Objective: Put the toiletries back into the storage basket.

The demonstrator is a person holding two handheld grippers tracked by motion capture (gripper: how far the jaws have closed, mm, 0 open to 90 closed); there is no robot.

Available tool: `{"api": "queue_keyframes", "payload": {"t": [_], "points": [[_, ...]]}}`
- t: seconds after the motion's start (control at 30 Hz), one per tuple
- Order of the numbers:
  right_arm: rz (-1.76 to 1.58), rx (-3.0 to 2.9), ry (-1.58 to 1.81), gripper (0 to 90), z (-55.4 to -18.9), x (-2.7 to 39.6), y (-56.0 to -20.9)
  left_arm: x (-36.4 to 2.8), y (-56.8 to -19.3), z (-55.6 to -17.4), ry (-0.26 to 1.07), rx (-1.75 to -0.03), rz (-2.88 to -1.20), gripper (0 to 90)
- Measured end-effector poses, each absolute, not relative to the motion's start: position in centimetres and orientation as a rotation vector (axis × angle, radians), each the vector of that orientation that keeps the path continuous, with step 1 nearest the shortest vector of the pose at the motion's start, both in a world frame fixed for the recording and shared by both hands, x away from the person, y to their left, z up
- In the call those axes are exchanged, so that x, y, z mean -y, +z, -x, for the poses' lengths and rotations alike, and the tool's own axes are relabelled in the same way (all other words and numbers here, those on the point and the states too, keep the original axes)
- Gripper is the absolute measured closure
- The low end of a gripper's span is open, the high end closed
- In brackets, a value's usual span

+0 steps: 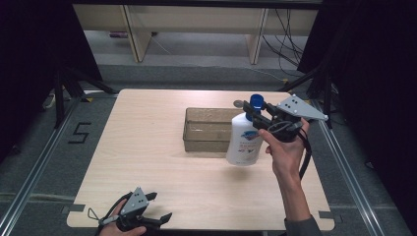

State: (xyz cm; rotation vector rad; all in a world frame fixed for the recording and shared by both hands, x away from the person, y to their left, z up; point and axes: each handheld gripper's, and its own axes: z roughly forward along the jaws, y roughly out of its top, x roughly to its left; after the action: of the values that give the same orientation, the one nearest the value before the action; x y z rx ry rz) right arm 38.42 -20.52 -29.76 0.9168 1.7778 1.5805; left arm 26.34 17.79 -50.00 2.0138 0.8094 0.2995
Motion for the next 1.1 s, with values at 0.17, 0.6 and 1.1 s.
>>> {"api": "queue_keyframes", "payload": {"t": [0.17,0.6,1.1], "points": [[-0.906,-1.782,1.579,63.0,-38.6,20.5,-29.4,-17.7,-50.0,-26.3,0.297,-0.818,-2.005,15.1],[-0.896,-1.762,1.588,66.0,-39.3,20.3,-27.6,-17.7,-50.0,-26.3,0.296,-0.818,-2.001,15.1],[-0.907,-1.758,1.617,66.0,-40.5,19.9,-26.2,-17.8,-49.9,-26.3,0.293,-0.820,-2.006,15.1]]}}
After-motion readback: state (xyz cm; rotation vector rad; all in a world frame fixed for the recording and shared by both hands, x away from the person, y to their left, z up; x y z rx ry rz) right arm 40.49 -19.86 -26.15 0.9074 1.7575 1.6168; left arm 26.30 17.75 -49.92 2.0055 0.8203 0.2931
